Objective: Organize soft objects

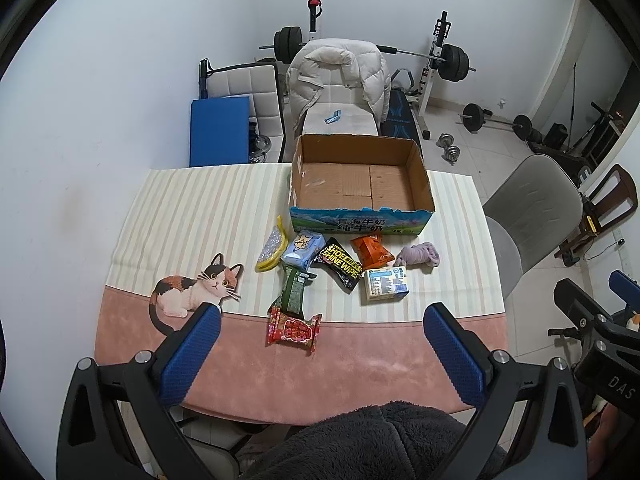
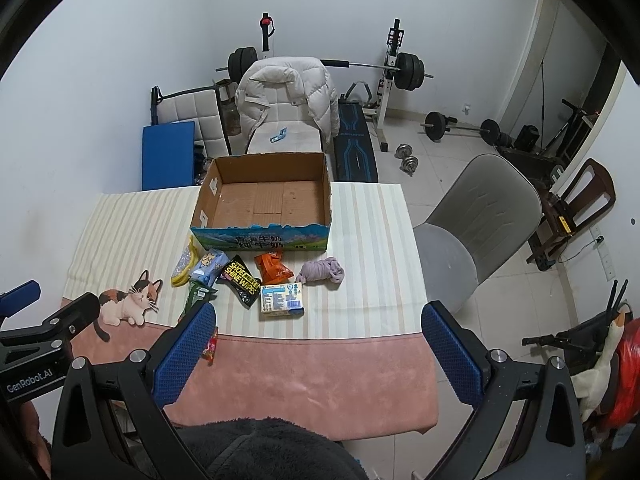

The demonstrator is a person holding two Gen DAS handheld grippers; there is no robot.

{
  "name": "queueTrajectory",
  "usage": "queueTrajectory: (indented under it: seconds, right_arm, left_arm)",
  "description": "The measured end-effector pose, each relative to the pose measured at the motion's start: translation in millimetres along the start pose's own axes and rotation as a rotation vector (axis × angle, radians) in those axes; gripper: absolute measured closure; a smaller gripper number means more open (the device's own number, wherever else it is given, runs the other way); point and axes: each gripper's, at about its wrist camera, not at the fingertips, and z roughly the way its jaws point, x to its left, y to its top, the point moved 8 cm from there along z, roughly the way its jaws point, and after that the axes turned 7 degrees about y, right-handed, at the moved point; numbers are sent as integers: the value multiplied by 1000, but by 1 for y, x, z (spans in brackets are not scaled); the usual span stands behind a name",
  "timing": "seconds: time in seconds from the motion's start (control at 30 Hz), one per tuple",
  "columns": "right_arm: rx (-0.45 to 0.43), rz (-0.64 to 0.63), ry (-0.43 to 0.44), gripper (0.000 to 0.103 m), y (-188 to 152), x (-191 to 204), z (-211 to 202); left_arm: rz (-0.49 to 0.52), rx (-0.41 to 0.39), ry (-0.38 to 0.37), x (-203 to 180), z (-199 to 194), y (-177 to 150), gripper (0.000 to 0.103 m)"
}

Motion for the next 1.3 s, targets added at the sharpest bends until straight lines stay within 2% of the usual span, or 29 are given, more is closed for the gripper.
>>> queueTrajectory:
  seconds: [0.53,0.83,0.97,1.03,1.17,1.3]
  right_arm:
    - [-7,-6,9,0,0,3,-4]
    - [3,3,50,0,1,7,6]
    - [15,-54,88,0,3,9,50]
    - [51,-98,106,0,5,13,86]
    - [201,-189,197,0,2,35,185]
    - [353,-303,219,1,-13,65,290]
  left_arm:
    - [-3,-5,0,0,2,3,0]
    - [-5,-2,-3,-1,10,-1,0]
    - [-17,16,47,14,48,1,0]
    - [-35,67,84,28,81,-1,0]
    - [-77,197,107,57,163,-16,0]
    - [-49,323,142,74,247,-39,0]
